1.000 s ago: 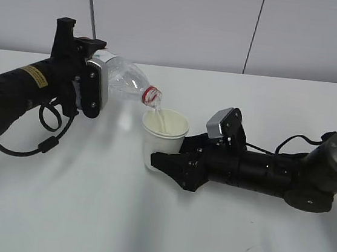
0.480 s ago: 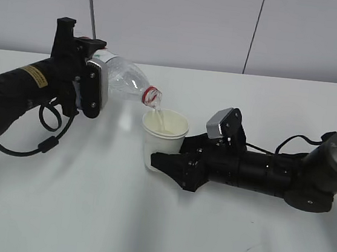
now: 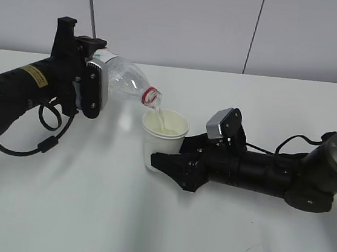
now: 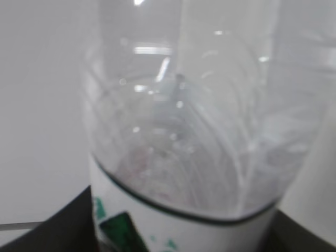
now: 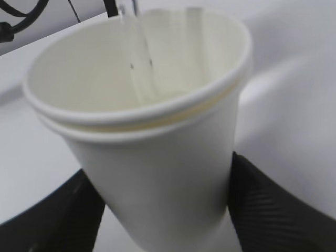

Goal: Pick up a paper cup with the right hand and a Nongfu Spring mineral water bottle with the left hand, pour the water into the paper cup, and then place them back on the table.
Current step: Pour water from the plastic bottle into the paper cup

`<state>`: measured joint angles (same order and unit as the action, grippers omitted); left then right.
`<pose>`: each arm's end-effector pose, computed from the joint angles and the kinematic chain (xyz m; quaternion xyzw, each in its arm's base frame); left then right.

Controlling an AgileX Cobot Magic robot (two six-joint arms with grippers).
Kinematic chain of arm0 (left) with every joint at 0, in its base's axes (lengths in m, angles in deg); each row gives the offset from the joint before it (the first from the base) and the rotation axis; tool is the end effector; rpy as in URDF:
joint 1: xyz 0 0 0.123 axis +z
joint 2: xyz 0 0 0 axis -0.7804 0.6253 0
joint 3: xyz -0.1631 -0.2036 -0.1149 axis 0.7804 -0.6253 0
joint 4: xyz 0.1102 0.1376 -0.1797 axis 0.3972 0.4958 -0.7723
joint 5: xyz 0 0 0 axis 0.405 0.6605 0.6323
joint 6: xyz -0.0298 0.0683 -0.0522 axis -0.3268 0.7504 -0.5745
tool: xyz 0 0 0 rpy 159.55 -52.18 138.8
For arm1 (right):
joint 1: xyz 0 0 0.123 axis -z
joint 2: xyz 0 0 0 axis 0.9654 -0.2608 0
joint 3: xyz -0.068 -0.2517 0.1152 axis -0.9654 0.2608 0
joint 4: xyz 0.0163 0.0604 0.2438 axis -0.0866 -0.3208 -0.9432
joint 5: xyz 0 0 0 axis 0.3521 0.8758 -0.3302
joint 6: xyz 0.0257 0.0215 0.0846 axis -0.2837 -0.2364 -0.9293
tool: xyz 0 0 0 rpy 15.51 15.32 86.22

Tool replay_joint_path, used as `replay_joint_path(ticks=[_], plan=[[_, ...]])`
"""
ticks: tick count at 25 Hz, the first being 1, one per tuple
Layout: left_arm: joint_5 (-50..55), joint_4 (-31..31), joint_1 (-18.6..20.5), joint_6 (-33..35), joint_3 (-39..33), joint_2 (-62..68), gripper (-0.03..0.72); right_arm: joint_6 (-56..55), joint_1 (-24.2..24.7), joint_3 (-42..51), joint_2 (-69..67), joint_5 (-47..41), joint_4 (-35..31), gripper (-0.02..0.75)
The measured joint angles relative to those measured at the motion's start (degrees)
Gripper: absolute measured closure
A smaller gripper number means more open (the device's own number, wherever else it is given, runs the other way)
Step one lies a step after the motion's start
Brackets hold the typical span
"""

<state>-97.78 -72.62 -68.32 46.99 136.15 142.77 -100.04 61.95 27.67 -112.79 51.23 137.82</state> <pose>0.3608 -0.1256 0.1629 0.6300 0.4008 0.3454 0.5685 0.3485 0.1479 0.0692 -0.3342 0.7122 0.3647 0.4981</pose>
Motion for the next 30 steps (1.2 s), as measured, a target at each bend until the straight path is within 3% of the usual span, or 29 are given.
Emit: replay_joint_path(ticks=[22,30], plan=[[-0.17,0.0,0.0,0.0,0.0,0.0,0.283,0.12,0.0,0.0,0.0,-1.62,0.0,0.218],[-0.17,-3.27,-1.75,0.03,0.0,0.0,0.283,0.24,0.0,0.0,0.0,-1.62,-0.1,0.218]])
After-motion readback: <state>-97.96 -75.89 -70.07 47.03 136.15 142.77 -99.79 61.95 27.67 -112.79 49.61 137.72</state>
